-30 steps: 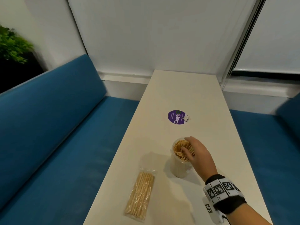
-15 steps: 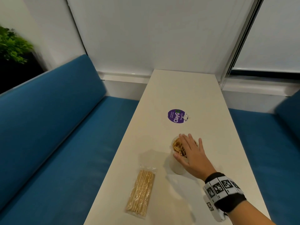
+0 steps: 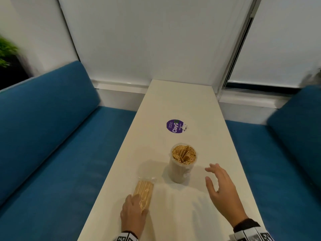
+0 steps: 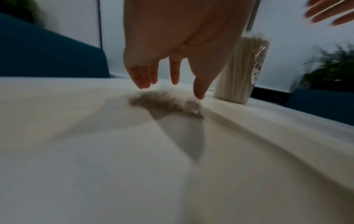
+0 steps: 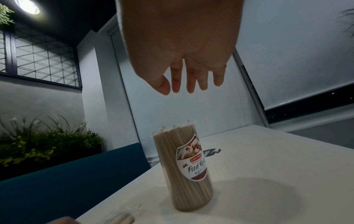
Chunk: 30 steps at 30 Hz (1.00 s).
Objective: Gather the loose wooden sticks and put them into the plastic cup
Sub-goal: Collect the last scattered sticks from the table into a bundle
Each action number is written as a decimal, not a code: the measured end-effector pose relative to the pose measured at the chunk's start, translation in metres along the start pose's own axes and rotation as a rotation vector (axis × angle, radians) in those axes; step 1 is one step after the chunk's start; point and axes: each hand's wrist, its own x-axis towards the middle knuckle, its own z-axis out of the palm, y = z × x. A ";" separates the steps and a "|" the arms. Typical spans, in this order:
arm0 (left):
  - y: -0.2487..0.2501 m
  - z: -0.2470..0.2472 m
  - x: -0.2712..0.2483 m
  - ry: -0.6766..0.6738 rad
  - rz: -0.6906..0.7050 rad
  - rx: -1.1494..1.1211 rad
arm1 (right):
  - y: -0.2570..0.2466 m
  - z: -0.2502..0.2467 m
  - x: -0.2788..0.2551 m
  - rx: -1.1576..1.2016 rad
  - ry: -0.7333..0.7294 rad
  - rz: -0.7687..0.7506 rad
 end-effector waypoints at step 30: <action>0.050 -0.068 -0.111 -0.297 0.547 -0.318 | -0.057 -0.012 -0.097 0.823 -0.243 0.393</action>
